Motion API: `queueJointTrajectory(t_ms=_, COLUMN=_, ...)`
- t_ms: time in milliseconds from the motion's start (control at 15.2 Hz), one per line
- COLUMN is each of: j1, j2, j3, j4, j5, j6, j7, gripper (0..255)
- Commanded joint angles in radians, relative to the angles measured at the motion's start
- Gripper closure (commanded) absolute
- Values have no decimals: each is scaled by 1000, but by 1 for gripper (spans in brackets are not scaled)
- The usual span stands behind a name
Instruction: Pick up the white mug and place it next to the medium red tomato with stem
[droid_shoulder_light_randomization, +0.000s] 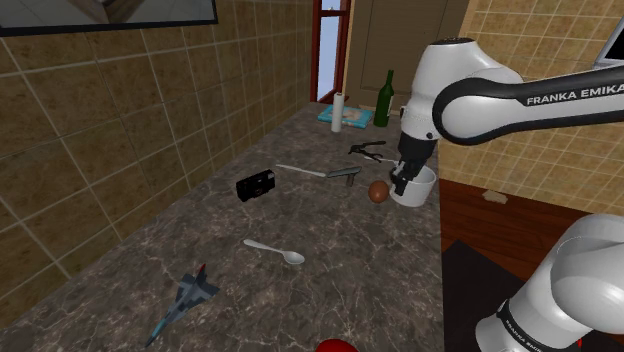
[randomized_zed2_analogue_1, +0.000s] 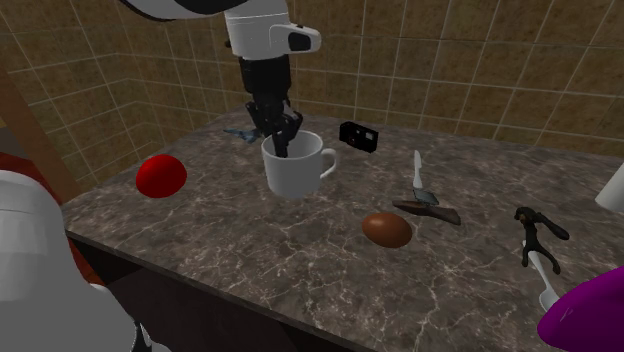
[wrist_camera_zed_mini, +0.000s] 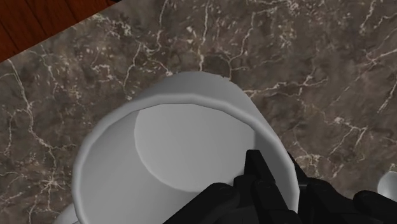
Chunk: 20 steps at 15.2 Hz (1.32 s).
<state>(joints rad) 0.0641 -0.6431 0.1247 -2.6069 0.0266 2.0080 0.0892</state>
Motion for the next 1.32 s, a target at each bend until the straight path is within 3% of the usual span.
queueJointTrajectory(t_ms=0, j1=24, j2=11, j3=42, j4=9, j5=24, j6=1, j7=51, gripper=255)
queueJointTrajectory(t_ms=660, j1=111, j2=150, j3=257, j4=143, j5=102, j6=11, j7=309, gripper=255)
queueJointTrajectory(t_ms=1254, j1=136, j2=367, j3=448, j4=355, j5=67, j6=14, j7=562, gripper=255)
